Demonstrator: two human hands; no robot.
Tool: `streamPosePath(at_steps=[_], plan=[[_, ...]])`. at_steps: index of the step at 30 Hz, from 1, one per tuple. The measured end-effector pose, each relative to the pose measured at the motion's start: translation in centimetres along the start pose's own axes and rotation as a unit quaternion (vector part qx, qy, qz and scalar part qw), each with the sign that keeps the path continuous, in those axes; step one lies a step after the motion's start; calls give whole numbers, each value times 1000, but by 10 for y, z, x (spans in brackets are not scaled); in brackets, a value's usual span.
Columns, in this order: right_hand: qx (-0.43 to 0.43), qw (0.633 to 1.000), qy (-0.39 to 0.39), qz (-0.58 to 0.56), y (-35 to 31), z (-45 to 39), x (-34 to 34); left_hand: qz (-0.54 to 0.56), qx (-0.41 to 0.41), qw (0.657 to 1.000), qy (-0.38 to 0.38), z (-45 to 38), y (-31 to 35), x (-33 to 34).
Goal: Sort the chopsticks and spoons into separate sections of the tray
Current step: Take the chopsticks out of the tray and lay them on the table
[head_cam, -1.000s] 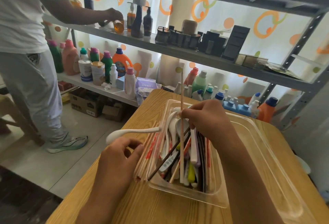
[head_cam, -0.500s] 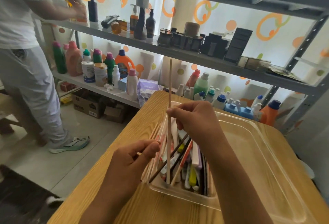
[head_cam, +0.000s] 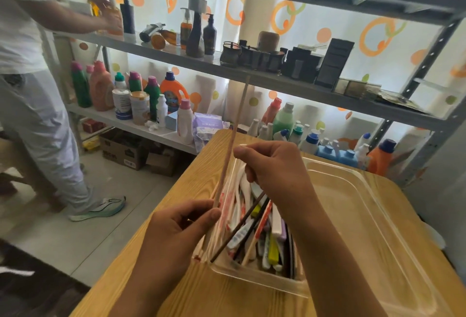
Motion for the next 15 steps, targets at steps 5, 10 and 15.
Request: streamPosePath(at_steps=[5, 10, 15], plan=[[32, 999, 34, 11, 10, -7, -14, -27, -6, 998, 60, -2, -7, -10], [51, 995, 56, 69, 19, -11, -31, -230, 16, 964, 133, -7, -20, -25], [95, 982, 37, 160, 42, -20, -36, -351, -15, 928, 125, -13, -37, -29]])
Point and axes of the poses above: each hand's wrist, its own z-axis away from the middle knuckle, its own x-axis out of the palm, y = z × x, the point moved 8 cm from there along -z, towards the middle knuckle, and after that the axes turned 2 degrees about z, right-handed, at the moved point
